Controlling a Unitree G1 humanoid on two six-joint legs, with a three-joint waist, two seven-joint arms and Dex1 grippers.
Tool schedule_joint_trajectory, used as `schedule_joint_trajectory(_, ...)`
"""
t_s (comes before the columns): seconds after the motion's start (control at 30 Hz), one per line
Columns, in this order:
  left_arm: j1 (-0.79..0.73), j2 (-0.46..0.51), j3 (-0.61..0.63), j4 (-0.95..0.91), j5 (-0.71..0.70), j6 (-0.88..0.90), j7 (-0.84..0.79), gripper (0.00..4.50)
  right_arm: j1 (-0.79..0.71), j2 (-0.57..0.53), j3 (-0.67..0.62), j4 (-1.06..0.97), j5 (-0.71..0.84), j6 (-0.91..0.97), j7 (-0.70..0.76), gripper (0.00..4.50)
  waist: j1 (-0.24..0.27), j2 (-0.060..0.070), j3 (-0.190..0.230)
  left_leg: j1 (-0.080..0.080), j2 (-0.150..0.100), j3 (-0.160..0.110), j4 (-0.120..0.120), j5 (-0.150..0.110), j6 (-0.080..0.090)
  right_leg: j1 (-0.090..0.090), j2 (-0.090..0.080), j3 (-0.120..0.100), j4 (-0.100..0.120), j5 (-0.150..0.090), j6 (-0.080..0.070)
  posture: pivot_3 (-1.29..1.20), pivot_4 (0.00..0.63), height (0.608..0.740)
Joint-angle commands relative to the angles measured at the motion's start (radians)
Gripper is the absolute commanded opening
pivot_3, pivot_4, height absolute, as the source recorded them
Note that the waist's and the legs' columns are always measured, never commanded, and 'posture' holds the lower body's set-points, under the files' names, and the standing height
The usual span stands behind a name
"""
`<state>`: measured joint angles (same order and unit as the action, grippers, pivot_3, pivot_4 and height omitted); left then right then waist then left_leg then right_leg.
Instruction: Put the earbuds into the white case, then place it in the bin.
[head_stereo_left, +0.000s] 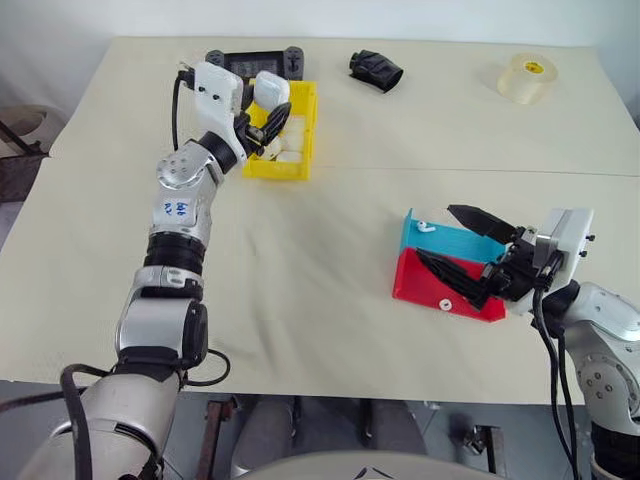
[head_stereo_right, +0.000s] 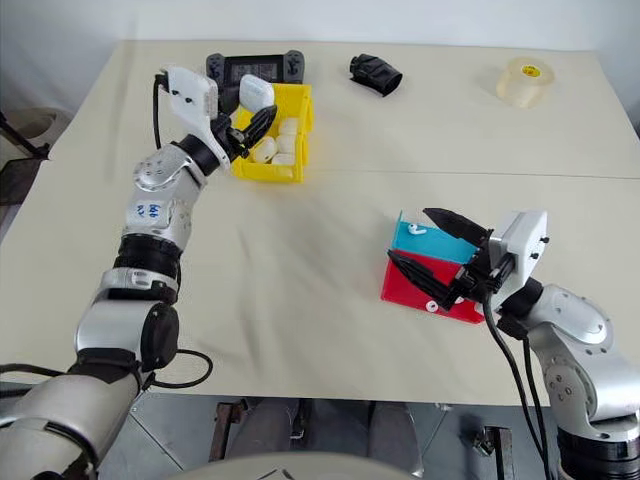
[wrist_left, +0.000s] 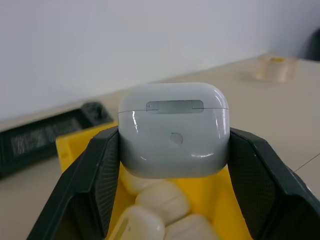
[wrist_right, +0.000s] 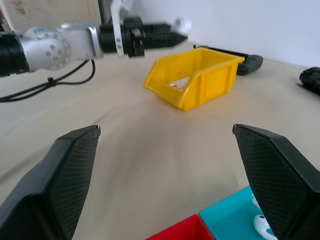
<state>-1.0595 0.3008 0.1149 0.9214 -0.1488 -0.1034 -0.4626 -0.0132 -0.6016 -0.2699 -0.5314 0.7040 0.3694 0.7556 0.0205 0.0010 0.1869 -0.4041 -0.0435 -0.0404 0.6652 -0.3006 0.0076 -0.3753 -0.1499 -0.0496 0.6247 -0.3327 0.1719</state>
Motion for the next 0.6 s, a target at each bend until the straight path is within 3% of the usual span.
schedule_joint_trajectory(0.03,-0.043,-0.005,0.004,0.032,0.008,-0.072,-0.016,4.10,0.004,0.017,0.006,-0.056,0.003,-0.020,-0.022,4.50,0.002,-0.001,0.000,0.000,0.000,0.000,0.000,0.000,0.000,0.000,0.000,0.000,0.000,0.000,0.000,0.00,0.150,0.740)
schedule_joint_trajectory(0.1,-0.041,-0.005,0.006,0.029,0.002,-0.086,-0.040,4.49,0.006,0.021,0.008,-0.060,-0.001,-0.019,-0.027,4.50,0.002,-0.002,0.001,0.000,0.000,0.000,0.001,0.000,0.000,0.000,0.000,0.000,0.001,0.000,0.000,0.00,0.150,0.740)
schedule_joint_trajectory(0.27,0.096,0.015,0.006,-0.207,-0.040,-0.055,-0.130,4.49,0.003,0.023,0.013,-0.053,0.002,-0.020,-0.030,4.50,-0.003,-0.003,0.001,0.000,0.001,0.000,0.001,0.000,0.000,0.000,0.000,0.000,0.001,0.000,0.000,0.00,0.150,0.740)
schedule_joint_trajectory(0.33,0.198,0.038,-0.012,-0.385,-0.104,0.037,-0.248,4.49,0.000,0.021,0.014,-0.044,0.003,-0.021,-0.024,4.50,-0.009,-0.002,0.001,0.000,0.001,0.000,0.001,0.000,0.000,0.000,0.000,0.000,0.001,0.000,0.000,0.00,0.150,0.740)
schedule_joint_trajectory(0.5,0.456,0.156,-0.037,-0.733,-0.224,0.202,-0.458,4.49,-0.011,0.006,0.009,-0.007,0.003,-0.024,0.010,4.50,-0.025,-0.002,0.001,0.001,0.003,0.000,0.001,0.000,0.000,0.000,0.000,0.000,0.002,0.000,-0.001,0.00,0.150,0.740)
schedule_joint_trajectory(0.6,0.655,0.280,-0.010,-0.861,-0.296,0.141,-0.689,4.49,-0.032,-0.005,-0.002,0.033,-0.002,-0.036,0.039,4.50,-0.026,-0.002,0.001,0.001,0.003,0.000,0.001,0.001,-0.002,0.000,0.000,0.001,0.002,0.001,-0.002,0.00,0.150,0.740)
